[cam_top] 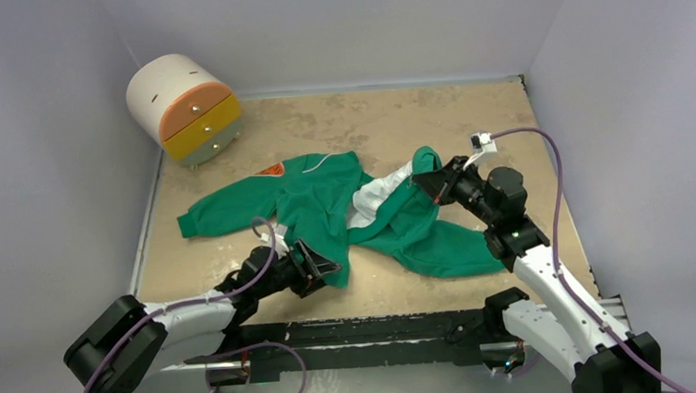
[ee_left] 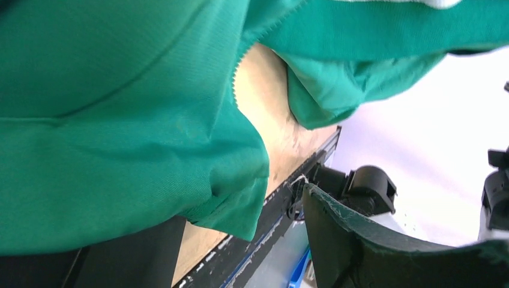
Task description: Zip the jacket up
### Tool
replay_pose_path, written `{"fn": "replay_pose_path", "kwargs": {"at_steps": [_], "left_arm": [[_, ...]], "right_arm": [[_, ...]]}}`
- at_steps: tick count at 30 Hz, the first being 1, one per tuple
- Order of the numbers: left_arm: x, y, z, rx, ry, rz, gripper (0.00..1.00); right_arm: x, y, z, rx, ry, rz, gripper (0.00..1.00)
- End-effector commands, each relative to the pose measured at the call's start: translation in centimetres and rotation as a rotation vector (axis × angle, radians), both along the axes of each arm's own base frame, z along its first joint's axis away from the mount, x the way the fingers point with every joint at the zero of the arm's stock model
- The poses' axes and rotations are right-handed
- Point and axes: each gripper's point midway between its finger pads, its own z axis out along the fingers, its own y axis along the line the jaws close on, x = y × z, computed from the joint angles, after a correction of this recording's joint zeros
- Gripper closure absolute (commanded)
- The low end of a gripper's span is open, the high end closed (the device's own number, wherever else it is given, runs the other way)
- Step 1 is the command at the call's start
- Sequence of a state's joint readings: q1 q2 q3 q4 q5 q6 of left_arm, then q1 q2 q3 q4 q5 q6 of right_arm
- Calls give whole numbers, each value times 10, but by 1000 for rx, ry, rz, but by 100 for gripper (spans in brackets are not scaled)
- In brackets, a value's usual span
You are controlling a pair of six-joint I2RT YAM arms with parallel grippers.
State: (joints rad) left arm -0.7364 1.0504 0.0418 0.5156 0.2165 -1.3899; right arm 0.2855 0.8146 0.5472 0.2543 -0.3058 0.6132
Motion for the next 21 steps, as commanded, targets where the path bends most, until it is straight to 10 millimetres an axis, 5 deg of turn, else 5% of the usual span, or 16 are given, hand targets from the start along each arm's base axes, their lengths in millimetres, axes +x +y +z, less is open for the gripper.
{"fn": "replay_pose_path", "kwargs": {"at_steps": [1,13,21], "left_arm": [[-3,-17,36,-118,-162,-104,31],[19,-15,38,-160,-153,31,38],[24,-5,60,-265,-165,126,39]], "right_arm": [[-3,2,12,24,-43,16,100],[-4,0,11,20,-36,8,100],[-5,-1,9,14,-37,5,100]]}}
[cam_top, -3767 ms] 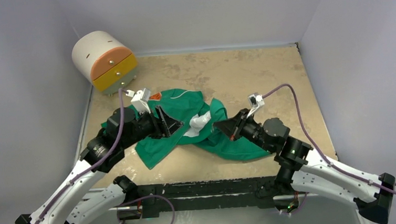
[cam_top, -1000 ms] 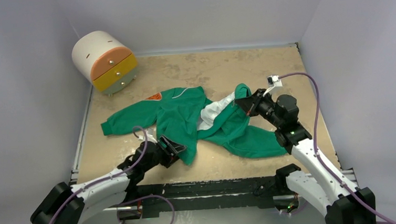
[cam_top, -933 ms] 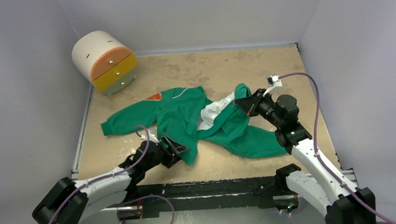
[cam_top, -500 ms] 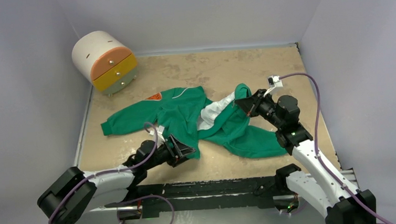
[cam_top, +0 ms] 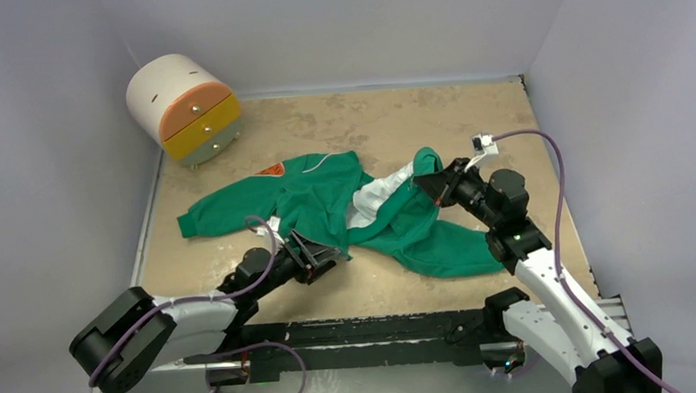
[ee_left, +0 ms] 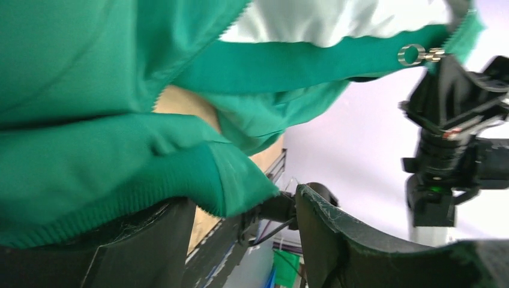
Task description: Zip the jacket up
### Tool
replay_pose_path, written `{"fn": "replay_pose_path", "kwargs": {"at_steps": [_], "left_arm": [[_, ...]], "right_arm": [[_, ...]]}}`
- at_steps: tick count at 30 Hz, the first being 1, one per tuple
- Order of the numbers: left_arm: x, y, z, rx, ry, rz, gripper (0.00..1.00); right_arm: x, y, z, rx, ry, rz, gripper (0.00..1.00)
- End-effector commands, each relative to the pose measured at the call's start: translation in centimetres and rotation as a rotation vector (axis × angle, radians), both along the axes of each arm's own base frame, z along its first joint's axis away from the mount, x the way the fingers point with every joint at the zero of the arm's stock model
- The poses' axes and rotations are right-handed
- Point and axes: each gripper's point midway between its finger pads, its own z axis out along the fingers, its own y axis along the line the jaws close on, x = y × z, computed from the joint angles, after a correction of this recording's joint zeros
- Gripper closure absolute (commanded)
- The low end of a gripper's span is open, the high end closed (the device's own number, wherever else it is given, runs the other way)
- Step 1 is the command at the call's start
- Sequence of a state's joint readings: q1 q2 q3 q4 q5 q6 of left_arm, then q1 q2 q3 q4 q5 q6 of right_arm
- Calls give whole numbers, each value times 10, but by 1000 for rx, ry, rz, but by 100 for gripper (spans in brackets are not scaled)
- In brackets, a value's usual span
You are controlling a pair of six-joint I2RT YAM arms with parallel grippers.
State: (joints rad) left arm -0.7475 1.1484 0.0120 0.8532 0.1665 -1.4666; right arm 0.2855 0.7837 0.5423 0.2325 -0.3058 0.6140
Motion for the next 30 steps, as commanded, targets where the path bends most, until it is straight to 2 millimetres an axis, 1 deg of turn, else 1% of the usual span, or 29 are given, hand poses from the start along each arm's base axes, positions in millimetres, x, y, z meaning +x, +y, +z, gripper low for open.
{"fn": "replay_pose_path", "kwargs": {"at_steps": [1,3,6,10,17,19,21,26,29,30], "left_arm": [[4,7,27,-109,-59,62,39],[5,6,34,-129,-62,61,39],[4,4,30,-107,-51,53,39],[3,6,11,-50,-17,58,39],[-6,12,-29,86,85,47,39],[-6,14,-32,99,89,52,39],[-3,12,-25,102,77,53,39],[-4,16,-28,136,71,57,38],[-4,13,-26,130,56,42,42],[-3,10,-24,131,52,29,44]], "right_arm": [[0,0,8,13,-34,5,100],[1,1,9,12,-37,6,100],[2,1,10,11,-40,7,100],[3,2,8,9,-35,13,100],[2,1,7,8,-32,7,100],[2,1,6,8,-29,7,100],[1,1,4,11,-26,9,100],[1,1,2,13,-27,10,100],[0,3,1,13,-24,18,100],[0,3,1,13,-22,18,100]]}}
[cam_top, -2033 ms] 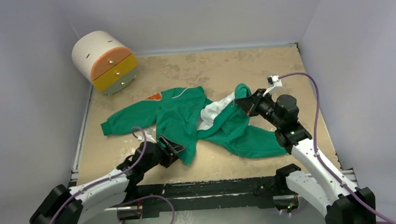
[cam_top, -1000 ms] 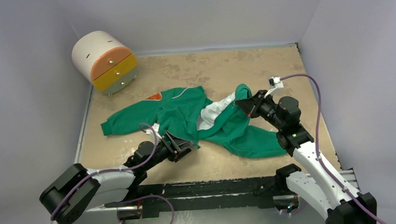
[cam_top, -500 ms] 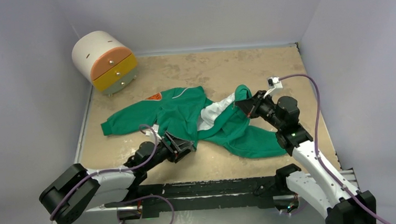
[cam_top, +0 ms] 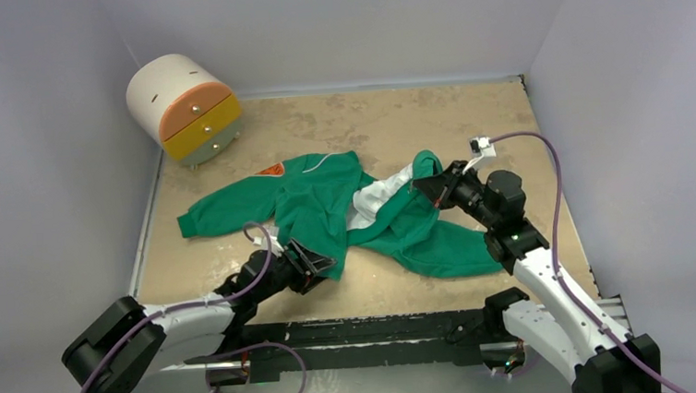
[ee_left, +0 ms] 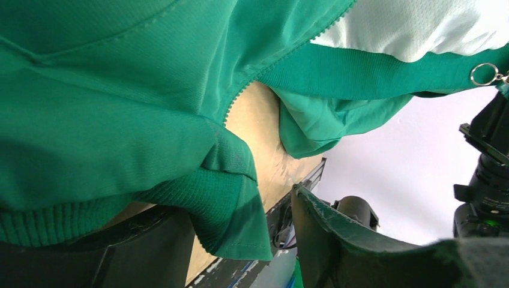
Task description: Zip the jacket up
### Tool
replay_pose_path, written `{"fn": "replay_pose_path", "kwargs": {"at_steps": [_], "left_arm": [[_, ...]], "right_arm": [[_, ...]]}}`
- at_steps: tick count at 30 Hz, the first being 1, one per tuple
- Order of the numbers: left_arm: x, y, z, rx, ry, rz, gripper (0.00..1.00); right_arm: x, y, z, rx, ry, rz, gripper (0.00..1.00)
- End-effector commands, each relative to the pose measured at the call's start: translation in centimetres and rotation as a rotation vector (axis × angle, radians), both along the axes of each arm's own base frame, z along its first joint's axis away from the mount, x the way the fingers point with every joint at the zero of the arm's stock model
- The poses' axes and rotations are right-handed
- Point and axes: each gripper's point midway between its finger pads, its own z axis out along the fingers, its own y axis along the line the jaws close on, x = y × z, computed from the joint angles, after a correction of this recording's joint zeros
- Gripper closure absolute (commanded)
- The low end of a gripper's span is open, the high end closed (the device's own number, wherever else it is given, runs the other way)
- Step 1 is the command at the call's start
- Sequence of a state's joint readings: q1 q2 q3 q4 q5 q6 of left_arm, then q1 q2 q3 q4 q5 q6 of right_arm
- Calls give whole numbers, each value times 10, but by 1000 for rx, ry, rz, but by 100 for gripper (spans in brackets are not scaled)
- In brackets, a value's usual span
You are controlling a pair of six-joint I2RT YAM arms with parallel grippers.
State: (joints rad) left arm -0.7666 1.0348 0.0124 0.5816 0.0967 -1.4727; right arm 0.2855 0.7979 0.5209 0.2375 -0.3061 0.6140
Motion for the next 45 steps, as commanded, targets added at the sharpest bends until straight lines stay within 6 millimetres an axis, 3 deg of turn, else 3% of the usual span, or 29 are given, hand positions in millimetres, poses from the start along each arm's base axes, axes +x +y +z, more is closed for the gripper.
{"fn": "replay_pose_path", "kwargs": {"at_steps": [1,17,24,26,31,38,42,45], "left_arm": [[4,-8,6,17,-51,-39,46],[-5,-40,21,-59,-108,-183,58],[-7,-43,12,-37,-98,-206,87],[-8,-42,8,-27,-88,-206,100],[-8,-43,10,-40,-93,-205,100],[9,-41,55,-98,-222,-128,100],[24,-33,96,-135,-330,-35,100],[33,-31,143,-173,-439,-1,100]], "right_arm": [[-1,2,14,22,-54,17,100],[-2,1,12,20,-49,13,100],[-3,1,10,21,-46,10,100],[-3,0,11,22,-47,10,100],[-4,1,11,21,-47,14,100],[-9,6,18,20,-78,62,100],[-17,13,30,82,-139,107,100],[-29,22,35,153,-178,174,100]]}}
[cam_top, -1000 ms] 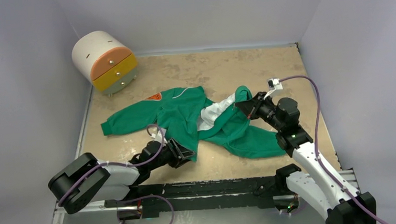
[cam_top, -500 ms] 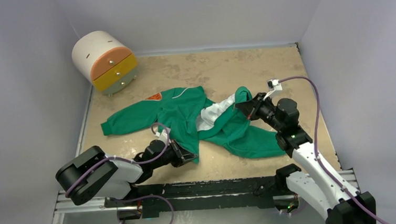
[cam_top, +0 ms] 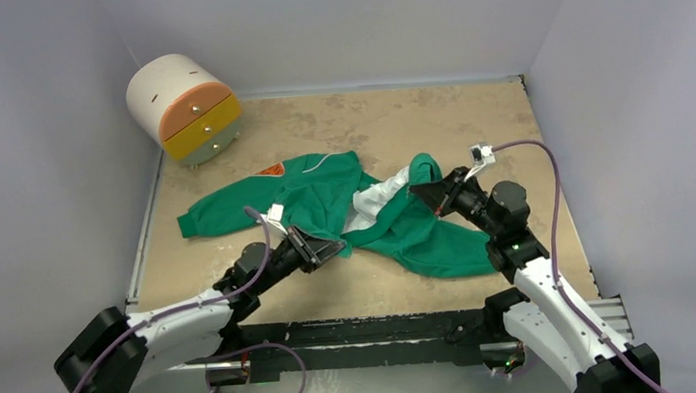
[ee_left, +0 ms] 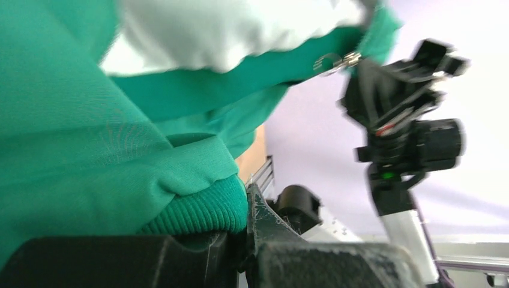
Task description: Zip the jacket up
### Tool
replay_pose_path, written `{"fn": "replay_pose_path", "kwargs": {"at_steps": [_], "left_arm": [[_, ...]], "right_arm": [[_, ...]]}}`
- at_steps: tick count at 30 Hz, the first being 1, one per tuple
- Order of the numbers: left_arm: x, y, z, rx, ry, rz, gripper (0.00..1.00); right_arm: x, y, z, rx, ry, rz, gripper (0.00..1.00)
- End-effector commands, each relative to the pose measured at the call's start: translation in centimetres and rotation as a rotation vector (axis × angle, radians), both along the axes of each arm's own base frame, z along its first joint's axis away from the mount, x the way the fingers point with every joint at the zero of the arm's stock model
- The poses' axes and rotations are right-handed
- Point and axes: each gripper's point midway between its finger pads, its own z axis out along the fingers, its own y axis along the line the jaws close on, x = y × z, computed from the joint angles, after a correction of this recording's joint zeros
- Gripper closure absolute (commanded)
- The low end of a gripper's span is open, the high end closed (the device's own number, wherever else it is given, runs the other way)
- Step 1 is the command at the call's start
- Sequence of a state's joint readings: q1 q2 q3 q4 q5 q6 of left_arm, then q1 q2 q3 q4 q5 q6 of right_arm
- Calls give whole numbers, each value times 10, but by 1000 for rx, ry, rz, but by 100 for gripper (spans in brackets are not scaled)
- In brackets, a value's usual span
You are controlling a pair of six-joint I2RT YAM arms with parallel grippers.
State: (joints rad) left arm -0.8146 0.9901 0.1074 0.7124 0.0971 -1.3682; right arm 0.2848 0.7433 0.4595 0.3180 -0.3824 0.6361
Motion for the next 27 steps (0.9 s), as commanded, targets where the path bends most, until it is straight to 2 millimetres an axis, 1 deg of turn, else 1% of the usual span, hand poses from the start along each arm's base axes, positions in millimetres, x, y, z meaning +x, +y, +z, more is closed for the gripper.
{"fn": "replay_pose_path", "kwargs": {"at_steps": [1,2,3,4,5,9,13,16,19,22,27], "left_arm": [[24,0,77,-60,-193,94,100],[29,2,89,-58,-222,118,100],[32,3,103,-74,-255,136,100],[35,4,116,-96,-284,152,100],[38,5,128,-111,-308,170,100],[47,5,177,-178,-416,216,100],[53,0,218,-193,-527,230,100],[55,1,246,-210,-618,249,100],[54,11,269,-237,-706,300,100],[49,19,284,-275,-770,330,100],[44,29,296,-334,-836,366,100]], "right_arm": [[-19,16,37,140,-158,127,100],[-23,19,38,166,-157,151,100],[-27,22,48,200,-197,177,100],[-31,25,49,223,-193,201,100],[-36,28,60,252,-233,230,100],[-50,39,86,331,-288,300,100],[-65,58,113,379,-345,388,100],[-78,66,135,412,-397,476,100],[-91,66,154,453,-450,532,100],[-97,68,166,492,-463,563,100],[-100,75,184,565,-474,604,100]]}}
